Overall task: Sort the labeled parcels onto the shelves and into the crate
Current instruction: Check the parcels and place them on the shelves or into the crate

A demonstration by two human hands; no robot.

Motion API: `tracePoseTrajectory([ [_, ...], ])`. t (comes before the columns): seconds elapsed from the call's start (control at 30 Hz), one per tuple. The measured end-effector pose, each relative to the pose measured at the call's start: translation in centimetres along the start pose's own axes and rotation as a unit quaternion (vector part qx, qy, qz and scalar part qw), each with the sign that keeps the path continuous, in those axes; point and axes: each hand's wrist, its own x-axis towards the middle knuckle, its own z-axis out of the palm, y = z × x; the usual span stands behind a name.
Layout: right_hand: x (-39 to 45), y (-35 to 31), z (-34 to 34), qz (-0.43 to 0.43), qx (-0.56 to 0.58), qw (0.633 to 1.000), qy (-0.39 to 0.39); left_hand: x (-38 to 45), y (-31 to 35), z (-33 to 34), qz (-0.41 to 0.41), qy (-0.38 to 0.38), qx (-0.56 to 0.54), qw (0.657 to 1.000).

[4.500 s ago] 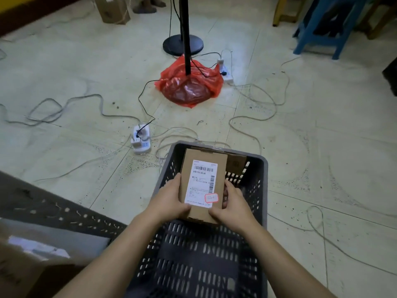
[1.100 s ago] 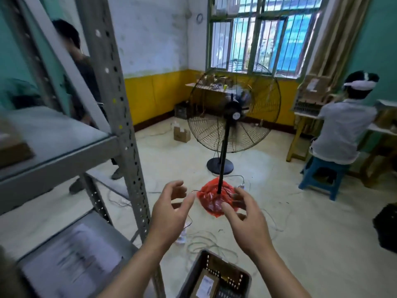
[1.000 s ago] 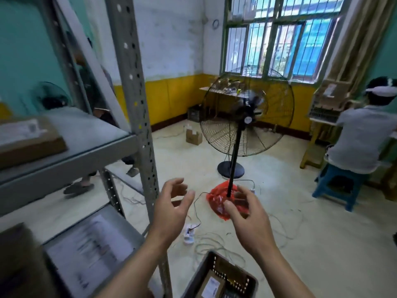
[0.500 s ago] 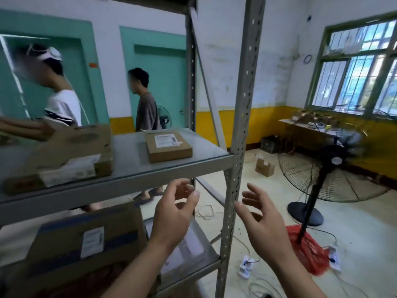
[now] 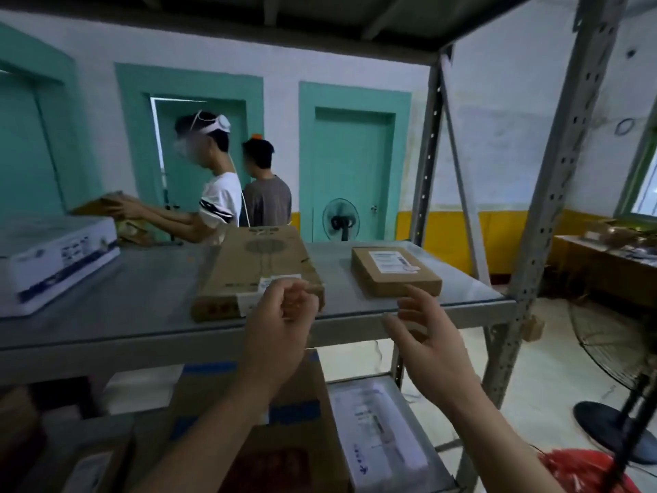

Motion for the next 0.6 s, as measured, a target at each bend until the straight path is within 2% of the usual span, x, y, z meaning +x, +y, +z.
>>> tracePoseTrajectory([
  [0.17,3.4,-2.0,4.8,-0.012,-0.020,0.999,-0.045,3.9,-1.4,-5.1,-0.010,0.071,0.105,0.992],
  [0.33,7.4,-3.1,8.2,-0.005,-0.054,0.995,-0.084,7.9,-3.0,-7.9,-0.063,0.063,0.240,0.967],
  [0.47,10.7,-3.3,10.2,0.011,-0.075,0.986,-0.147,10.6,-3.9,-8.9,-0.117,0.057,0.284,0.950],
  [0.6,13.2,-3.2,11.3,0.039,-0.112,0.969,-0.219,12.7,-4.6,-9.2,-0.206,0.005,0.312,0.928],
])
